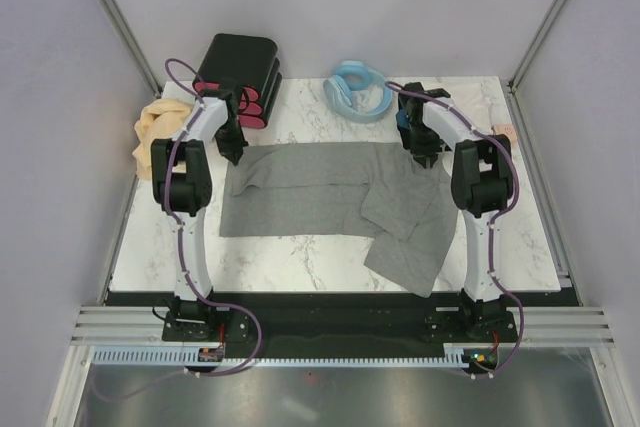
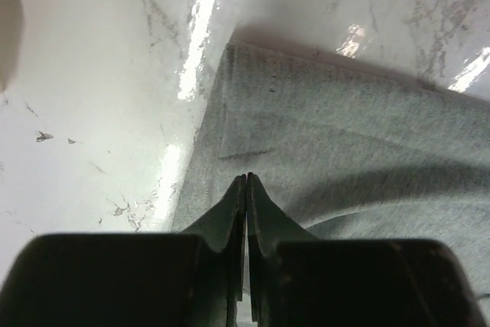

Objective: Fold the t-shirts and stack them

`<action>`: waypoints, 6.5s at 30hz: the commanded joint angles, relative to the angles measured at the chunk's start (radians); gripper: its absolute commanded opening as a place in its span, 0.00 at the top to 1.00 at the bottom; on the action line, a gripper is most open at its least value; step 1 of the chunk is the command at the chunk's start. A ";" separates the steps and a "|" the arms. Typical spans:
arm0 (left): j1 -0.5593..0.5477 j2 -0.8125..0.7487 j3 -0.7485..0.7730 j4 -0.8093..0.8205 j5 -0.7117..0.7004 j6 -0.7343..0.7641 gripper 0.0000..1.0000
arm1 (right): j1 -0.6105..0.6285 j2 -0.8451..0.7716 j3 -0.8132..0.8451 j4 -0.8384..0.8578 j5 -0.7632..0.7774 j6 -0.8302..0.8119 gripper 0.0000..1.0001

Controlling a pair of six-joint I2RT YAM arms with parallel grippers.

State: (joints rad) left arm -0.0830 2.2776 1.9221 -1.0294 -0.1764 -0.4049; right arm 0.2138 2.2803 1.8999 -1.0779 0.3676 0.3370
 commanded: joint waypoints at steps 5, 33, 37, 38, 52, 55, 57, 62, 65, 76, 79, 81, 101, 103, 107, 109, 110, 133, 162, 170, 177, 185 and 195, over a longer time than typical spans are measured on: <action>0.069 -0.070 0.029 0.071 -0.022 -0.025 0.93 | -0.004 -0.166 0.088 0.004 0.019 0.010 0.73; 0.140 -0.823 -0.765 0.204 0.170 -0.075 0.74 | 0.016 -1.106 -1.071 0.050 -0.430 0.227 0.54; 0.138 -0.820 -0.776 0.210 0.202 -0.080 0.74 | 0.024 -1.176 -1.148 -0.011 -0.435 0.235 0.56; 0.138 -0.819 -0.782 0.213 0.207 -0.080 0.74 | 0.051 -1.185 -1.142 -0.023 -0.418 0.253 0.55; 0.138 -0.833 -0.795 0.232 0.255 -0.071 0.75 | 0.061 -1.136 -1.099 -0.099 -0.295 0.272 0.56; 0.135 -0.819 -0.804 0.255 0.290 -0.061 0.75 | 0.059 -1.111 -1.093 -0.105 -0.318 0.275 0.53; 0.127 -0.808 -0.807 0.276 0.305 -0.049 0.75 | 0.059 -1.125 -1.092 -0.047 -0.357 0.270 0.53; 0.106 -0.742 -0.763 0.321 0.379 -0.031 0.76 | 0.059 -1.089 -0.958 0.114 -0.279 0.260 0.55; 0.063 -0.692 -0.713 0.322 0.382 -0.011 0.77 | 0.059 -0.911 -0.826 0.137 -0.262 0.183 0.55; -0.037 -0.403 -0.557 0.331 0.266 0.018 0.90 | 0.058 -0.414 -0.504 0.334 -0.187 0.059 0.57; -0.037 -0.359 -0.503 0.330 0.258 0.031 0.91 | 0.056 -0.381 -0.460 0.339 -0.168 0.044 0.58; -0.037 -0.352 -0.471 0.325 0.264 0.031 0.92 | 0.056 -0.393 -0.432 0.340 -0.168 0.033 0.58; -0.037 0.002 -0.124 0.163 0.101 0.009 0.98 | 0.029 -0.005 -0.122 0.200 -0.107 -0.026 0.65; -0.037 0.008 -0.129 0.163 0.078 -0.002 0.98 | 0.029 0.002 -0.116 0.199 -0.098 -0.023 0.67; -0.037 0.031 -0.118 0.160 0.035 -0.011 0.98 | 0.027 0.030 -0.088 0.202 -0.082 -0.023 0.71; -0.037 0.042 -0.103 0.155 0.023 -0.017 0.98 | 0.029 0.042 -0.065 0.203 -0.082 -0.020 0.72; -0.037 0.045 -0.091 0.155 0.020 -0.021 0.98 | 0.027 0.053 -0.056 0.205 -0.084 -0.019 0.73; -0.001 0.211 0.373 -0.135 -0.025 -0.078 0.98 | 0.029 0.166 0.229 0.104 -0.208 0.007 0.69; -0.004 -0.308 -0.055 0.154 0.087 -0.100 0.78 | 0.030 -0.286 0.062 0.237 -0.312 0.011 0.49; -0.006 -0.551 -0.268 0.155 0.170 -0.106 0.78 | 0.030 -0.418 -0.148 0.271 -0.435 0.069 0.49; -0.006 -0.740 -0.465 0.160 0.299 -0.095 0.79 | 0.036 -0.520 -0.298 0.251 -0.451 0.083 0.51; -0.006 -0.932 -0.687 0.224 0.330 -0.101 0.78 | 0.024 -0.773 -0.662 0.275 -0.478 0.207 0.47; -0.046 -0.862 -0.732 0.282 0.429 -0.107 0.79 | 0.030 -1.143 -0.998 0.366 -0.437 0.431 0.46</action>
State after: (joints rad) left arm -0.0998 1.3724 1.1809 -0.7998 0.1951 -0.5056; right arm 0.2398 1.2415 0.9493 -0.7589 -0.1047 0.6689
